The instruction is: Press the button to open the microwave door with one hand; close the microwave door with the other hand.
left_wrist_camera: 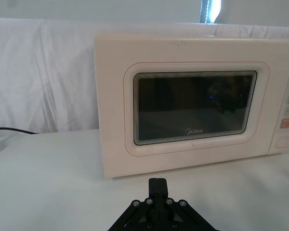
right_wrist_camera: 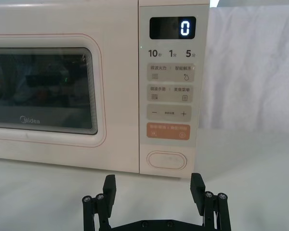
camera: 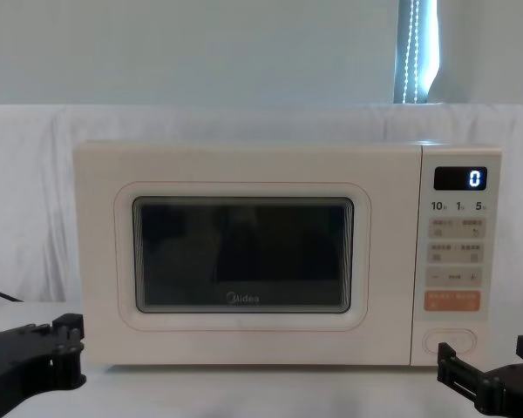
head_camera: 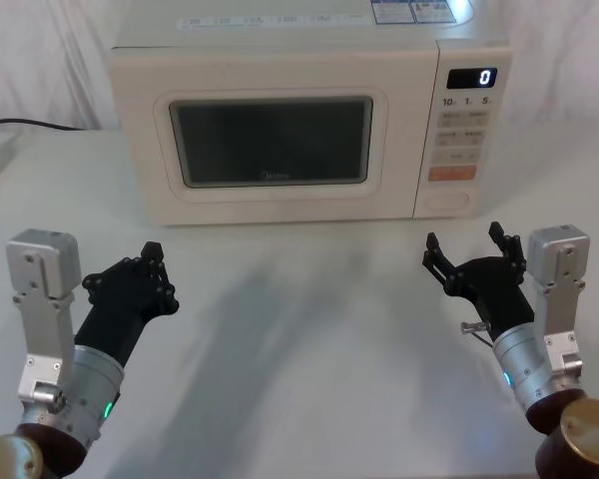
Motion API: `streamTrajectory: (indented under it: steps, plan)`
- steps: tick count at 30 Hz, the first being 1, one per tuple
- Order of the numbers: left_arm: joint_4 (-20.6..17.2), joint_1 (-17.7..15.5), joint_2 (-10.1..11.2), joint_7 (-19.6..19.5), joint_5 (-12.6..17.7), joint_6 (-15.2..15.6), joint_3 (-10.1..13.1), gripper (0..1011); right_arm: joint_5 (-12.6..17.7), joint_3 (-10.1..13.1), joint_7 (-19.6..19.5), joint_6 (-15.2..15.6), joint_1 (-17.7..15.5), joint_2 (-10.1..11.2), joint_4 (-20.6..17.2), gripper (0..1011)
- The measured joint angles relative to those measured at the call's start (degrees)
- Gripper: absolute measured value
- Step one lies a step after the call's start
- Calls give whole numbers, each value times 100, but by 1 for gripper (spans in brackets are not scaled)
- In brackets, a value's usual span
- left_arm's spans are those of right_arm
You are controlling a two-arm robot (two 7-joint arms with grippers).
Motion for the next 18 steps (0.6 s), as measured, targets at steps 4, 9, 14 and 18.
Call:
streamTrajectory:
  steps: [4,9,14,18]
  plan:
    - [2,-1,1,-1,-3,0,1,0,0,0,0,0,0,0,0,1002]
    - [3,-4,4,-3,-6,0,4,0,0,0,0,0,1,0,0,1002]
    - [3,-6,6,-4,-9,0,7,25,0,0,0,0,0,0,0,1002]
    - [3,-6,7,-6,-13,0,9,122,0,0,0,0,0,0,0,1002]
